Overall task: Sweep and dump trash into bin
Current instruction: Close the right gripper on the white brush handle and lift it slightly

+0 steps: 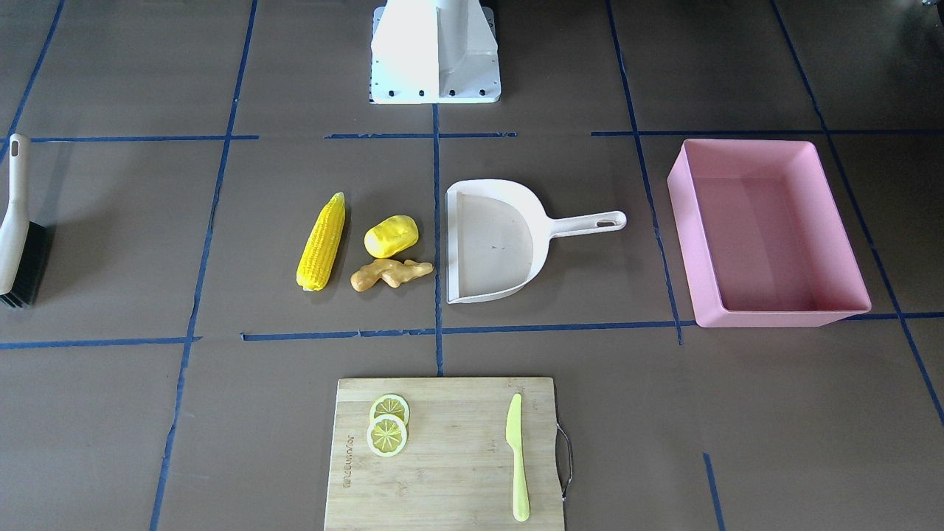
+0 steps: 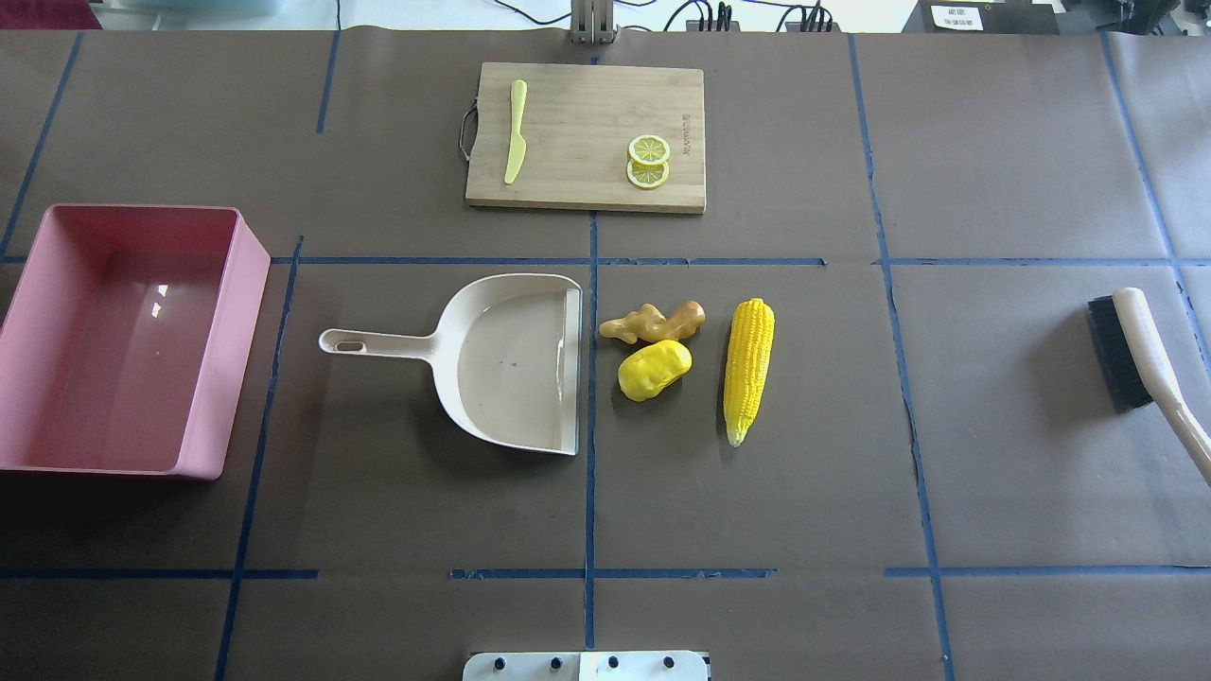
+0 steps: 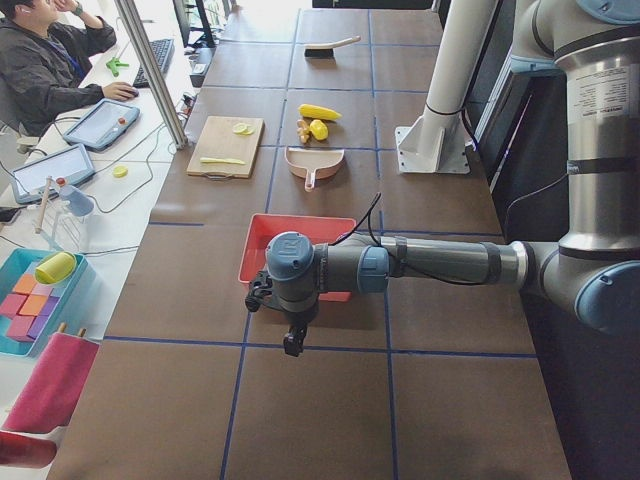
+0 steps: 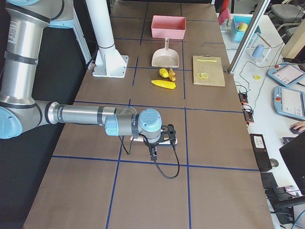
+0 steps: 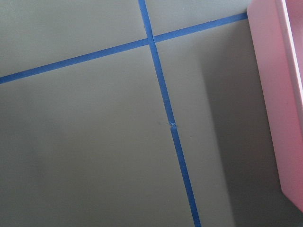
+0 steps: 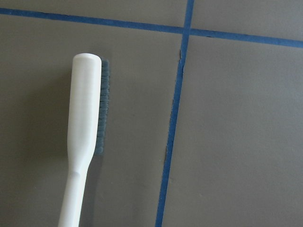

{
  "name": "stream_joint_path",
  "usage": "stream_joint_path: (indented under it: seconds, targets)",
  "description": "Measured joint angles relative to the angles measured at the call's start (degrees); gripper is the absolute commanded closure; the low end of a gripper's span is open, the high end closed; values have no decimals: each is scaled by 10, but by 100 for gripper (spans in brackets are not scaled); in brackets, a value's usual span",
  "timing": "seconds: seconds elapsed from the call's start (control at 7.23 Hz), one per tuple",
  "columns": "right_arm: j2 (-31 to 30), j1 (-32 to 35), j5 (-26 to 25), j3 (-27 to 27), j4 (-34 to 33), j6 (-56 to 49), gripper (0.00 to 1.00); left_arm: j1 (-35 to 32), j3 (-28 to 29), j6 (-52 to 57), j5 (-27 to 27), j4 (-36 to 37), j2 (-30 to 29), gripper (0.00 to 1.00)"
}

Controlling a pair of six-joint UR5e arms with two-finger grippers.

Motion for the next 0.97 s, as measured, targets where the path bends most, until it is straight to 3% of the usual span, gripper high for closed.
stream_joint_path:
  seconds: [0.28, 0.55, 0.97]
  targets:
    - [0, -54, 7, 26, 25, 82, 0, 0, 0, 0, 0, 0, 0, 0]
    - [-15, -133, -33, 35, 105, 210, 0, 2, -1, 0, 0, 0, -1, 0]
    - [-37, -211, -75, -25, 231, 289, 5, 8, -1, 0, 0, -1, -4, 0]
